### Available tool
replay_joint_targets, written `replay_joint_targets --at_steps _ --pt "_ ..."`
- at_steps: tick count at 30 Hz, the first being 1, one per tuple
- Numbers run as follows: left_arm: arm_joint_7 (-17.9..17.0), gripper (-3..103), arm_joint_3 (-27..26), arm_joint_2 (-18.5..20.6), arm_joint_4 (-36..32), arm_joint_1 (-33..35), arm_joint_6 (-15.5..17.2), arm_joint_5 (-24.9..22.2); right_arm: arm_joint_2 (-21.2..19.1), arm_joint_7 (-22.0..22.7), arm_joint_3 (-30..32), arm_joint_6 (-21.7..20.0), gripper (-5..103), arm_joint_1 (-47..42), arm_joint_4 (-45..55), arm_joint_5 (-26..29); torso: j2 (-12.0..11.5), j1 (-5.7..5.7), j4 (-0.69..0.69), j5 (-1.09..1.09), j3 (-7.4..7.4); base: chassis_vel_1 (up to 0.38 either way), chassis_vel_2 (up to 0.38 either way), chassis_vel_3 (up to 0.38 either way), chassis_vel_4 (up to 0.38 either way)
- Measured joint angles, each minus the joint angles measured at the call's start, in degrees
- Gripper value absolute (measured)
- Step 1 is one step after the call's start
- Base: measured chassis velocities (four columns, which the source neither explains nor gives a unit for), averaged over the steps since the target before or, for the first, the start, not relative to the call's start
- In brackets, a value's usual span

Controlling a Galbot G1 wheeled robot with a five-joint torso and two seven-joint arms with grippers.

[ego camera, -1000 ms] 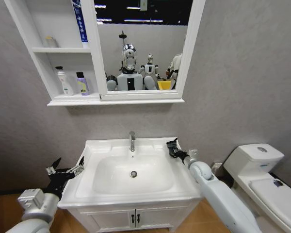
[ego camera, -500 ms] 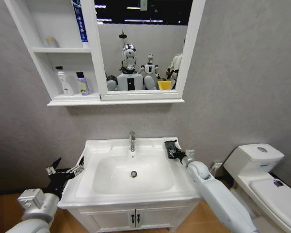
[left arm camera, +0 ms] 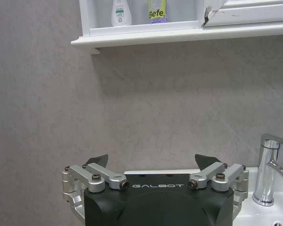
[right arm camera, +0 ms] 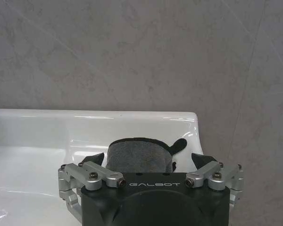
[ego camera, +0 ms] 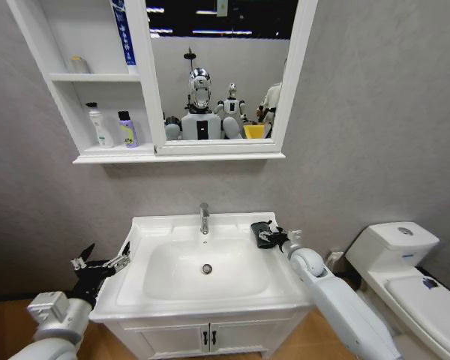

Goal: Move facial cleanser and shampoo from washbasin to cabinet, then wipe washbasin with towel.

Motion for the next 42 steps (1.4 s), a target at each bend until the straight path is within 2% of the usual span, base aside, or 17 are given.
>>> replay_joint_targets --at_steps 4,8,10,15,16,20,23,25,28,30,35,42 --pt "0.0 100 0.0 0.0 0.0 0.0 0.0 0.0 -0.4 0.2 0.8 0.0 100 -0.4 1.2 -1.1 0.0 0.00 0.00 0.00 0.00 0.000 0.000 0.000 0.000" --pt "0.0 100 0.0 0.0 0.0 0.0 0.0 0.0 -1.1 1.0 2.4 1.2 100 -2.5 4.5 -4.6 0.0 0.00 0.01 0.00 0.00 0.000 0.000 0.000 0.000" --pt "0.0 100 0.0 0.0 0.0 0.0 0.0 0.0 -1.3 1.8 4.6 2.7 100 -6.2 8.8 -7.6 0.0 0.00 0.00 0.00 0.00 0.000 0.000 0.000 0.000" --pt "0.0 100 0.0 0.0 0.0 0.0 0.0 0.0 -0.9 2.4 9.1 4.1 100 -13.6 15.4 -10.8 0.0 0.00 -0.01 0.00 0.00 0.000 0.000 0.000 0.000" --pt "0.0 100 0.0 0.0 0.0 0.0 0.0 0.0 0.0 2.4 13.0 4.9 100 -20.1 23.7 -10.6 0.0 0.00 -0.01 0.00 -0.01 0.000 0.000 0.000 0.000" --pt "0.0 100 0.0 0.0 0.0 0.0 0.0 0.0 0.7 2.9 14.8 4.3 100 -22.7 29.2 -9.7 0.0 0.00 0.00 -0.02 -0.01 0.000 0.000 0.000 0.000" --pt "0.0 100 0.0 0.0 0.0 0.0 0.0 0.0 4.2 5.8 17.4 0.7 100 -29.0 37.7 -10.2 0.0 0.00 0.02 -0.01 -0.01 0.000 0.000 0.000 0.000" --pt "0.0 100 0.0 0.0 0.0 0.0 0.0 0.0 7.8 6.4 18.5 0.1 100 -34.1 41.4 -12.3 0.0 0.00 -0.01 0.01 -0.01 0.000 0.000 0.000 0.000" --pt "0.0 100 0.0 0.0 0.0 0.0 0.0 0.0 9.6 6.6 18.7 0.0 100 -37.0 43.3 -14.2 0.0 -0.01 -0.02 0.00 -0.01 0.000 0.000 0.000 0.000" --pt "0.0 100 0.0 0.0 0.0 0.0 0.0 0.0 12.7 6.8 18.9 0.4 100 -42.1 46.6 -19.6 0.0 -0.01 -0.01 -0.02 -0.01 0.000 0.000 0.000 0.000" --pt "0.0 100 0.0 0.0 0.0 0.0 0.0 0.0 14.9 7.2 18.8 0.7 100 -45.6 48.5 -23.4 0.0 -0.01 -0.01 -0.01 -0.01 0.000 0.000 0.000 0.000" --pt "0.0 100 0.0 0.0 0.0 0.0 0.0 0.0 15.1 7.4 18.7 -0.6 100 -44.9 49.6 -23.9 0.0 0.00 0.01 0.00 0.00 0.000 0.000 0.000 0.000"
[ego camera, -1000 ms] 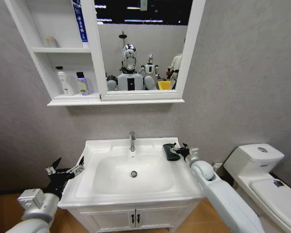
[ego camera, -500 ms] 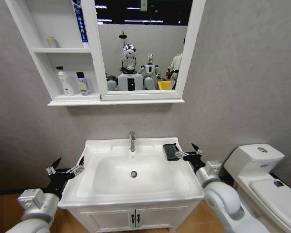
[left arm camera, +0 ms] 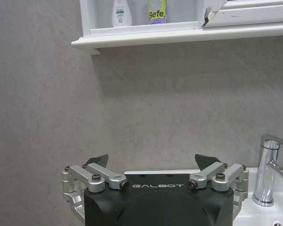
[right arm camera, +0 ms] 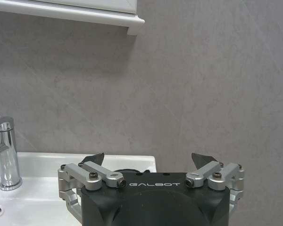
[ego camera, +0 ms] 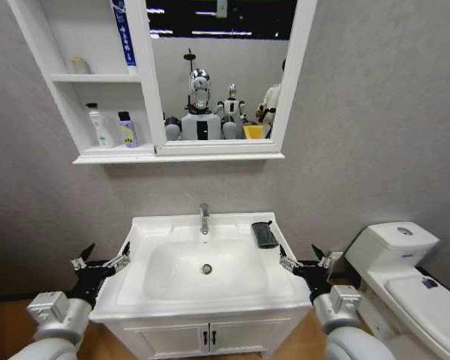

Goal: Move facial cleanser and shampoo from washbasin to cabinet, then wipe washbasin with towel.

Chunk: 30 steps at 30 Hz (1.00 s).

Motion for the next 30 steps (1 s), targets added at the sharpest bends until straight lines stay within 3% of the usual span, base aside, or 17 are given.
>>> replay_joint_targets --at_steps 13,27,29,30 --pt "0.0 100 0.0 0.0 0.0 0.0 0.0 0.0 0.3 -0.7 -0.6 -0.2 100 -1.1 0.8 -0.8 0.0 0.01 -0.01 0.00 0.00 0.090 -0.104 -0.088 0.082" --pt "0.0 100 0.0 0.0 0.0 0.0 0.0 0.0 -0.3 -2.0 -1.1 -0.3 100 -0.9 0.5 -1.3 0.0 0.01 0.00 -0.03 0.00 0.259 -0.266 -0.266 0.259" --pt "0.0 100 0.0 0.0 0.0 0.0 0.0 0.0 -0.4 -2.1 -1.2 -0.3 100 -0.9 0.4 -1.4 0.0 0.00 -0.02 0.08 0.00 0.373 -0.372 -0.339 0.338" --pt "0.0 100 0.0 0.0 0.0 0.0 0.0 0.0 -0.4 -2.2 -1.2 -0.2 100 -0.9 0.4 -1.4 0.0 -0.01 -0.01 -0.03 -0.01 0.361 -0.400 -0.364 0.354"
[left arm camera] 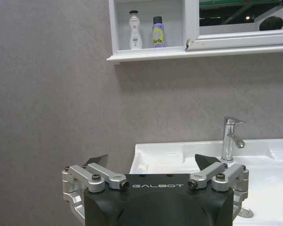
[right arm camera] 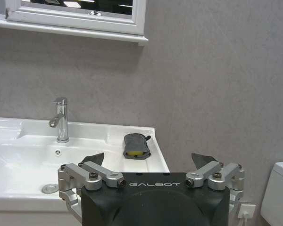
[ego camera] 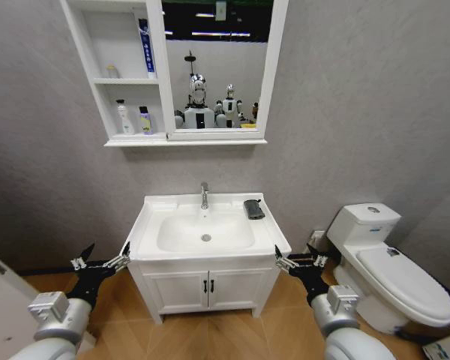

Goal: Move facial cleanser and shampoo from washbasin to cabinet, then wipe washbasin with towel.

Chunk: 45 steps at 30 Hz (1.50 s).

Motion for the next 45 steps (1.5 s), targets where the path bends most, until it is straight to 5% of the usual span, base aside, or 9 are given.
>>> replay_joint_targets --at_steps 21,24,26,29,31,32,33,36,45 --pt "0.0 100 0.0 0.0 0.0 0.0 0.0 0.0 -0.1 -1.1 -1.2 0.0 100 0.5 -0.2 -0.2 0.0 0.03 -0.01 0.15 0.02 0.364 -0.364 -0.355 0.351" --pt "0.0 100 0.0 0.0 0.0 0.0 0.0 0.0 -0.1 -1.6 -1.6 0.0 100 0.6 -0.5 -0.2 0.0 0.02 -0.01 -0.09 0.00 0.333 -0.381 -0.349 0.372" --pt "0.0 100 0.0 0.0 0.0 0.0 0.0 0.0 -0.2 -2.1 -1.9 0.1 100 0.9 -1.1 -0.2 0.0 0.02 0.00 0.15 0.01 0.400 -0.339 -0.356 0.370" --pt "0.0 100 0.0 0.0 0.0 0.0 0.0 0.0 -0.5 -2.2 -1.8 1.0 100 1.4 -2.1 0.2 0.0 0.00 0.00 -0.09 0.00 0.337 -0.351 -0.352 0.356" --pt "-0.1 100 0.0 0.0 0.0 0.0 0.0 0.0 -0.6 -2.2 -1.7 1.1 100 1.8 -2.6 0.8 0.0 -0.07 0.07 0.09 -0.04 0.284 -0.212 -0.286 0.314" --pt "0.0 100 0.0 0.0 0.0 0.0 0.0 0.0 -0.7 -2.2 -1.5 1.3 100 2.0 -2.9 1.1 0.0 -0.04 -0.08 0.03 -0.02 0.255 -0.224 -0.246 0.226" --pt "0.0 100 0.0 0.0 0.0 0.0 0.0 0.0 -0.7 -2.2 -1.5 1.3 100 2.3 -3.5 1.4 0.0 0.02 0.00 0.20 0.03 0.084 -0.224 -0.126 0.225" --pt "-0.1 100 0.0 0.0 0.0 0.0 0.0 0.0 -0.9 -2.1 -1.5 1.3 100 2.7 -4.0 1.8 0.0 -0.05 0.10 -0.06 -0.03 0.096 -0.122 -0.099 0.211" --pt "0.0 100 0.0 0.0 0.0 0.0 0.0 0.0 -1.9 -2.1 -1.5 1.3 100 4.4 -5.9 3.1 0.0 0.10 0.02 0.06 0.04 -0.027 0.021 0.015 -0.009"
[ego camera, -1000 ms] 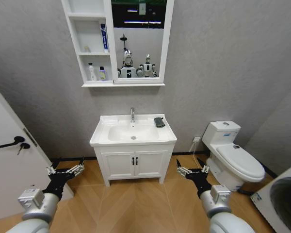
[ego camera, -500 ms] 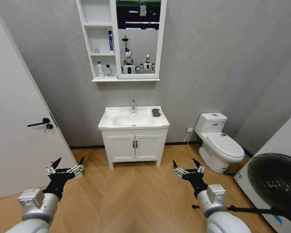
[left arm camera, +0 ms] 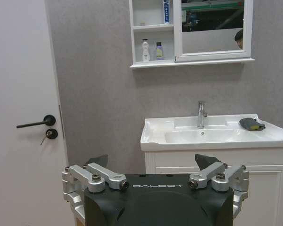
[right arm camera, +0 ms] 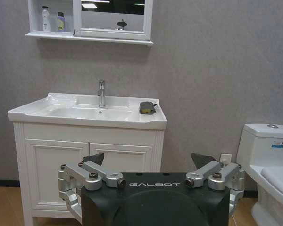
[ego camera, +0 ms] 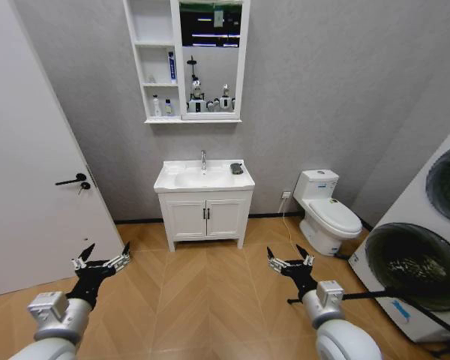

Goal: Move facial cleanser and shampoo from washbasin to cabinet, then wipe washbasin with towel.

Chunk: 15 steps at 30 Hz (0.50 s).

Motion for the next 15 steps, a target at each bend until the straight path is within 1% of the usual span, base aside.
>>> replay_joint_targets --at_steps 3,7,15 --pt "0.0 100 0.0 0.0 0.0 0.0 0.0 0.0 -0.1 -0.2 0.0 0.0 100 0.6 -0.2 0.2 0.0 -0.03 -0.01 -0.04 -0.01 -0.002 0.016 0.028 0.004" --pt "0.0 100 0.0 0.0 0.0 0.0 0.0 0.0 -0.2 -0.2 0.0 -0.8 100 1.2 -0.3 0.0 0.0 -0.11 -0.02 -0.04 -0.04 0.000 0.000 0.000 0.000" --pt "0.0 100 0.0 0.0 0.0 0.0 0.0 0.0 -0.2 -0.1 0.0 -1.0 100 1.2 -0.2 -0.1 0.0 -0.08 -0.02 -0.02 -0.03 0.000 0.000 0.000 0.000"
